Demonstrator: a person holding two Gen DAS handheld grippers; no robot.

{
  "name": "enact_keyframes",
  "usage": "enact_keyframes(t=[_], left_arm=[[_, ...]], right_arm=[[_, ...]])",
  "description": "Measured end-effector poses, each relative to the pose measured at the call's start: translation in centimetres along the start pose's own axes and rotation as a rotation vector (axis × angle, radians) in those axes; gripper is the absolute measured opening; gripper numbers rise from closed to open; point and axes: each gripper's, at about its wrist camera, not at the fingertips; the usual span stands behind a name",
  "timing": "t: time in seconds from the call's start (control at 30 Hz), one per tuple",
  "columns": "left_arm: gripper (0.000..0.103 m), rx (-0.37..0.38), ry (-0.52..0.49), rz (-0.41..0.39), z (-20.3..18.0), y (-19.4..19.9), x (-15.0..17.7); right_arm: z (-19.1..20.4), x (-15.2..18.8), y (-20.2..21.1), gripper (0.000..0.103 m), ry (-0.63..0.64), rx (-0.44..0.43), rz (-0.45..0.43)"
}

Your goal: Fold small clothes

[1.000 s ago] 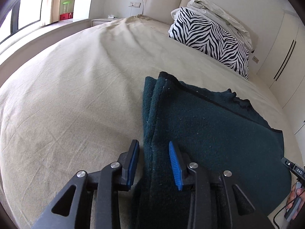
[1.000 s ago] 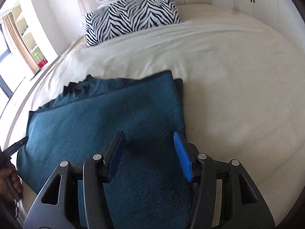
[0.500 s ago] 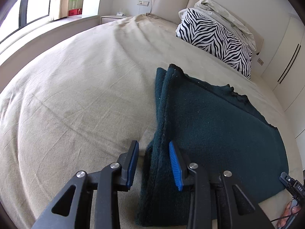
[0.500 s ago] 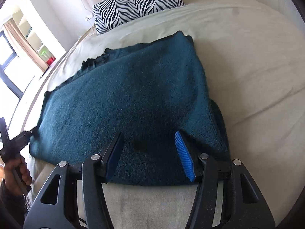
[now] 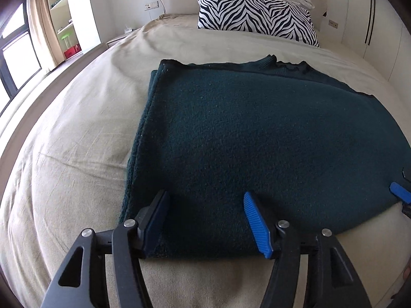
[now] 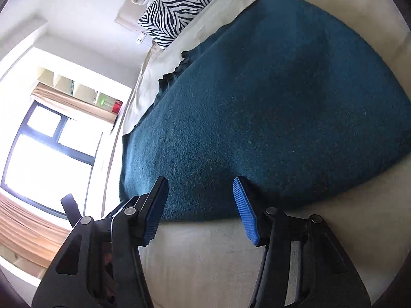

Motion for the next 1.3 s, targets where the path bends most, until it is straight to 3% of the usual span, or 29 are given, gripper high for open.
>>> enact_keyframes(t=[0.27,0.4,0.53,0.77,0.97,1.03,1.13,1.3], left_arm=[[0.065,-0.002,-0.003,-0.001,0.0,-0.2,0.5],[0.066,0.003,0.002,-0.01,0.1,-0.3,0.7],[0.066,0.001,0.001,-0.011,0.1,-0.3,0.7],[0.066,0.002,0.001,-0.012,0.1,-0.3,0.7],[0.068,-0.001,0.0,-0.013,0.0,-0.4,0.8],[0.068,-0.002,0.0,-0.013,-0.1,-0.4,0.8],[0.068,-0.003,0.0,-0.013,-0.1,-0.4,0.8],[0.068,0.006,0.006,-0.016,0.1,-0.4,0.7]], right_arm=[[-3.9,-2.1,7.8,0.048,-0.12,0.074,-0.24],[-4.1,-1.3,11.2,0.051,-0.159,0.092,-0.334],[-0.5,-0.7,10.1,0.052,-0.071,0.029,-0.273],[6.9,2.1,0.6,0.052,0.076,-0.031,-0.02],[7.8,4.0,-5.3,0.052,0.118,-0.009,0.109],[6.7,3.7,-6.2,0.052,0.099,0.019,0.116],[4.5,2.9,-5.8,0.05,0.054,-0.014,0.097],[1.1,0.3,-2.1,0.05,-0.014,-0.014,-0.009]])
Point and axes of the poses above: each gripper's, at about its wrist camera, not at the fingertips, and y roughly against the way its jaws point, z to its left, x to its underside, and after that the axes turned 11 degrees about -y, right-handed
